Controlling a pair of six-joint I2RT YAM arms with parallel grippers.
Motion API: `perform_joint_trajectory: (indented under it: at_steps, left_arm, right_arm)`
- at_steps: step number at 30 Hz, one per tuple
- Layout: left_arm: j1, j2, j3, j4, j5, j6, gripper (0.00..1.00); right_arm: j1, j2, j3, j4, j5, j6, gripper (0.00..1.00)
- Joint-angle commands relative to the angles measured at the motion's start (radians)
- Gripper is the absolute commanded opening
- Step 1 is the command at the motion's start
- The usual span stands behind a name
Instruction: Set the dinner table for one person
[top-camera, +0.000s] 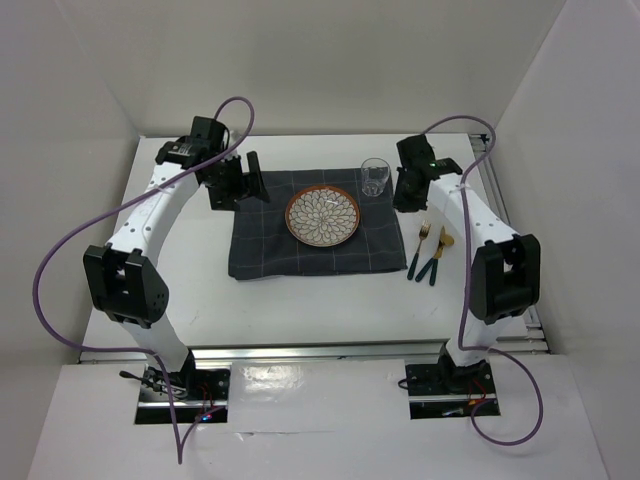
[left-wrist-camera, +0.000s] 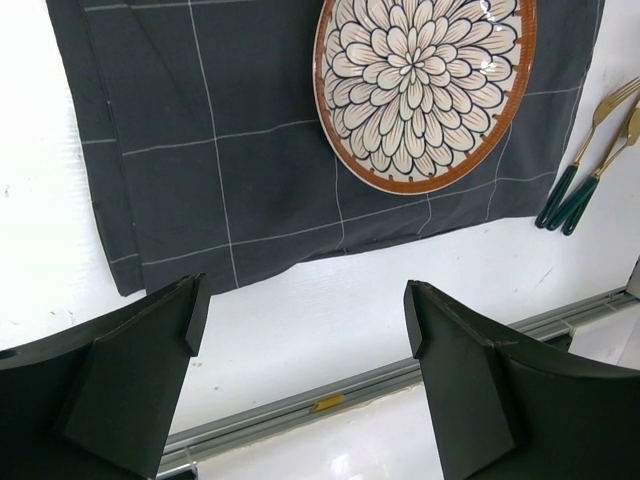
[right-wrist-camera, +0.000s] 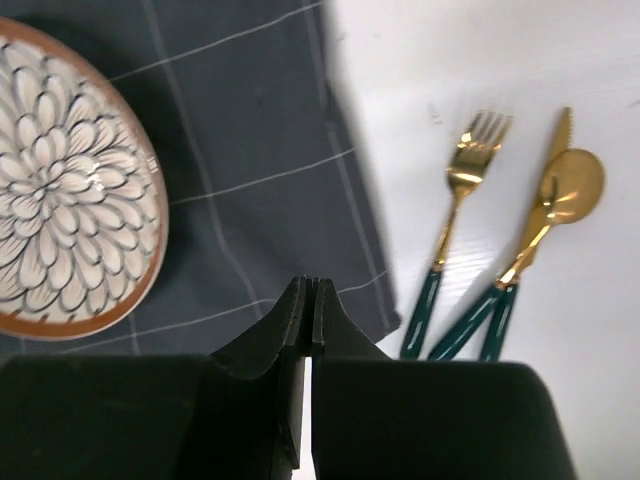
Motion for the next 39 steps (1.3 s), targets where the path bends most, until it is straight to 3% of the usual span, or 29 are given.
perform_joint_trajectory:
  at_steps: [1, 3, 7, 10, 23, 27, 28, 32, 36, 39]
  left_arm:
    - [-0.005, -0.025, 0.042, -0.010, -0.003, 0.018, 0.97]
    - [-0.005, -0.034, 0.042, -0.010, -0.003, 0.018, 0.97]
    - [-0.005, -0.034, 0.031, -0.019, -0.012, 0.018, 0.97]
    - [-0.005, -0.022, 0.031, -0.019, -0.003, 0.018, 0.97]
    - [-0.005, -0.003, 0.041, -0.019, -0.005, 0.018, 0.97]
    - [-0.005, 0.006, 0.041, -0.019, -0.005, 0.018, 0.97]
    - [-0.005, 0.006, 0.041, -0.019, -0.005, 0.018, 0.97]
    - [-0.005, 0.006, 0.071, -0.028, -0.005, 0.018, 0.97]
    - [-0.005, 0.006, 0.100, -0.048, -0.005, 0.018, 0.97]
    - [-0.005, -0.020, 0.114, -0.048, -0.052, -0.002, 0.97]
  right_arm:
    - [0.026, 0.023, 0.037, -0.086, 0.012, 0.014, 0.01]
    - [-0.014, 0.023, 0.005, -0.095, 0.014, 0.043, 0.04]
    - [-0.121, -0.027, -0.207, 0.000, -0.114, 0.006, 0.22]
    - [-0.130, -0.001, -0.250, 0.020, -0.141, -0.004, 0.40]
    - [-0.130, 0.126, -0.344, 0.109, -0.152, -0.005, 0.41]
    - [-0.130, 0.137, -0.362, 0.132, -0.152, 0.005, 0.30]
    - [-0.130, 0.137, -0.362, 0.141, -0.152, 0.014, 0.19]
    - [-0.103, 0.042, -0.330, 0.088, -0.062, 0.026, 0.00]
    - [-0.028, -0.039, -0.188, -0.012, 0.007, 0.026, 0.00]
    - [0.087, -0.034, 0.014, -0.055, -0.014, 0.026, 0.00]
